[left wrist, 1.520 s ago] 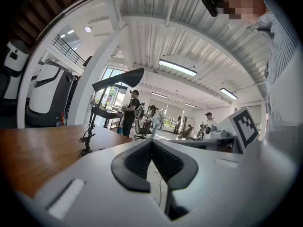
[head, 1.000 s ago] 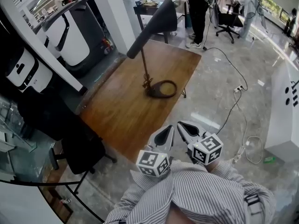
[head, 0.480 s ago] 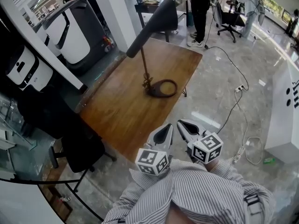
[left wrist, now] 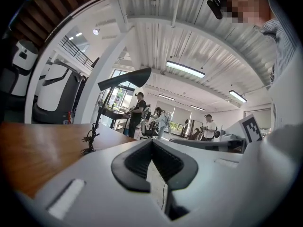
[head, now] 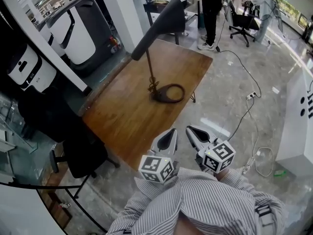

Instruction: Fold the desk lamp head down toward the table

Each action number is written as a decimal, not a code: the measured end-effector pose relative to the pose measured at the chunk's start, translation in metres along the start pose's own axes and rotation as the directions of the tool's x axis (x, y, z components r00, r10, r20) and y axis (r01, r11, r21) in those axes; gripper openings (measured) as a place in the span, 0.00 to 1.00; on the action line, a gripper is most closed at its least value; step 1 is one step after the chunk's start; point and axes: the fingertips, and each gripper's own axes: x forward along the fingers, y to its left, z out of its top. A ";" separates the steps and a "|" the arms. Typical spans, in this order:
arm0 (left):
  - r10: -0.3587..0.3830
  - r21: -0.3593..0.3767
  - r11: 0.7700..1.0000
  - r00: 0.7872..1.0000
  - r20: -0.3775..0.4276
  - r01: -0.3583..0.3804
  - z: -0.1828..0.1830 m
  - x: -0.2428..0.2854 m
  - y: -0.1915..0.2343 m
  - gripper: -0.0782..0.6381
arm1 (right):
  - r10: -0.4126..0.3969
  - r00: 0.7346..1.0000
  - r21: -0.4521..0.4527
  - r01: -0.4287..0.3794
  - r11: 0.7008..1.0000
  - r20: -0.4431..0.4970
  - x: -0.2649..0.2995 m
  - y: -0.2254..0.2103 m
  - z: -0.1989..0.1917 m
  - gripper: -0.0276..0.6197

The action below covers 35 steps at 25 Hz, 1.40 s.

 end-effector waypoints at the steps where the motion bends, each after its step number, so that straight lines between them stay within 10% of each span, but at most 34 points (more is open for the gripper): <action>1: 0.017 0.003 1.000 1.000 0.005 -0.017 0.000 0.001 0.004 0.11 | 0.000 1.000 -0.013 0.000 1.000 0.003 -0.001 -0.003 0.001 0.04; 14: 0.283 0.189 0.931 0.945 0.166 -0.312 0.080 0.018 0.127 0.21 | -0.044 0.999 -0.188 0.039 0.981 -0.024 0.041 -0.052 0.009 0.05; 28: 0.224 0.402 0.882 0.970 0.098 -0.245 0.139 0.094 0.219 0.32 | -0.091 0.996 -0.266 0.082 0.961 -0.021 0.188 -0.084 0.036 0.14; 35: 0.229 0.615 0.751 0.968 0.100 -0.241 0.167 0.124 0.235 0.41 | -0.090 0.993 -0.287 0.063 0.956 -0.081 0.255 -0.101 0.041 0.16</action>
